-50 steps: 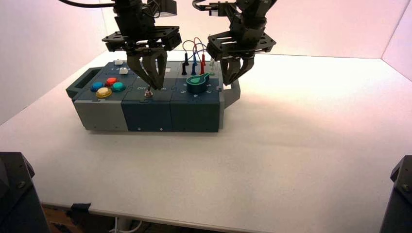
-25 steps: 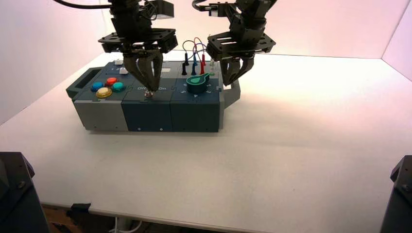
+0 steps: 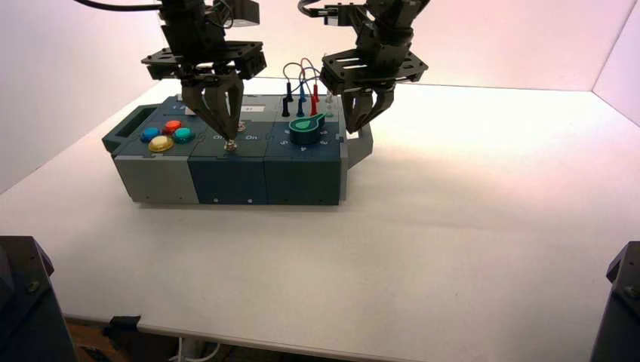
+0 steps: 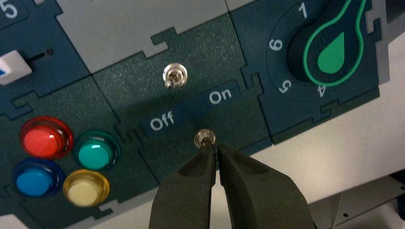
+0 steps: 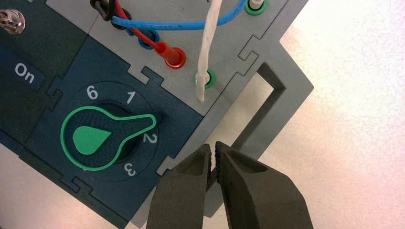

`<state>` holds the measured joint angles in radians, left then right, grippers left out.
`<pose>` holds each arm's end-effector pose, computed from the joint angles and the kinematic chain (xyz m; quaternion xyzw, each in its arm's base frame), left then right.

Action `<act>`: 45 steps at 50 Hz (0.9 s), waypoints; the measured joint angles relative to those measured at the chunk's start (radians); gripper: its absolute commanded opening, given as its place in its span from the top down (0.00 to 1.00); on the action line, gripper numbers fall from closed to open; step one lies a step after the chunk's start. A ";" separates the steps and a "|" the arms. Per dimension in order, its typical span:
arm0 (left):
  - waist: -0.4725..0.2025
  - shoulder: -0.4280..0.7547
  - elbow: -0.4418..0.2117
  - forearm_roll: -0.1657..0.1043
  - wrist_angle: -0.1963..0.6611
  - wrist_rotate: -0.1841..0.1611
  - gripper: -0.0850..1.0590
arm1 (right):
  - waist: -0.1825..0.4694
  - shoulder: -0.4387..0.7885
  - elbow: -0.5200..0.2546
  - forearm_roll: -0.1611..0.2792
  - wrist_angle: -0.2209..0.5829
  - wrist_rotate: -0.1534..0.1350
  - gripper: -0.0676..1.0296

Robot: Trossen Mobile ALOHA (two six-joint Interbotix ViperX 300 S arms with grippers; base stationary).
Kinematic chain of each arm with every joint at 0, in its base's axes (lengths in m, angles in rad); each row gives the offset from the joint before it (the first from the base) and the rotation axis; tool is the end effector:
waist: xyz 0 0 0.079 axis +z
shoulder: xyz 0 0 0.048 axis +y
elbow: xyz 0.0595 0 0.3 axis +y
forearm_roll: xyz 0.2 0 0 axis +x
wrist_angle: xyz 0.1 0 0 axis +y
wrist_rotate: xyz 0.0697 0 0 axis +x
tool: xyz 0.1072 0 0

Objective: Flip the bottom switch off with the left gripper.

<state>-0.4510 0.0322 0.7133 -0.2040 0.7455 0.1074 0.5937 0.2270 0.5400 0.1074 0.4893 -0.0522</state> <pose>0.2642 -0.1550 0.0469 0.0898 0.6707 -0.1997 0.7086 0.3237 0.2292 0.0298 -0.1410 0.5705 0.2442 0.7714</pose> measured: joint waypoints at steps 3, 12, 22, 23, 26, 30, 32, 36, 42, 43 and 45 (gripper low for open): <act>0.000 -0.008 0.002 0.000 0.009 0.002 0.87 | 0.000 0.000 0.002 0.002 0.000 0.000 0.88; -0.026 -0.087 0.000 -0.015 0.072 0.002 0.80 | 0.000 0.000 0.002 0.002 0.003 0.000 0.88; -0.051 -0.212 0.002 -0.034 0.133 0.002 0.70 | 0.000 0.000 0.002 0.002 0.008 0.000 0.88; -0.049 -0.227 0.002 -0.034 0.140 0.002 0.69 | 0.000 0.000 0.002 0.002 0.009 0.000 0.88; -0.049 -0.265 0.002 -0.032 0.155 0.002 0.66 | 0.000 -0.003 0.002 0.002 0.014 0.000 0.88; -0.048 -0.318 0.002 -0.031 0.166 0.002 0.63 | 0.000 -0.012 0.002 0.000 0.031 0.000 0.88; -0.041 -0.341 0.002 -0.028 0.172 0.003 0.63 | 0.000 -0.017 0.002 0.000 0.038 0.000 0.88; -0.018 -0.377 0.002 -0.017 0.189 0.006 0.63 | -0.003 -0.037 0.002 -0.003 0.067 0.002 0.88; 0.028 -0.390 0.003 0.003 0.215 0.017 0.62 | -0.008 -0.089 0.002 -0.011 0.106 0.002 0.88; 0.037 -0.390 0.003 0.005 0.219 0.020 0.62 | -0.008 -0.092 0.003 -0.011 0.106 0.002 0.88; 0.049 -0.388 0.005 0.008 0.225 0.025 0.62 | -0.008 -0.121 0.002 -0.012 0.118 0.002 0.88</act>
<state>-0.4019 -0.3559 0.7179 -0.1963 0.9710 0.1319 0.5860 0.1058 0.5415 0.0951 0.6075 -0.0506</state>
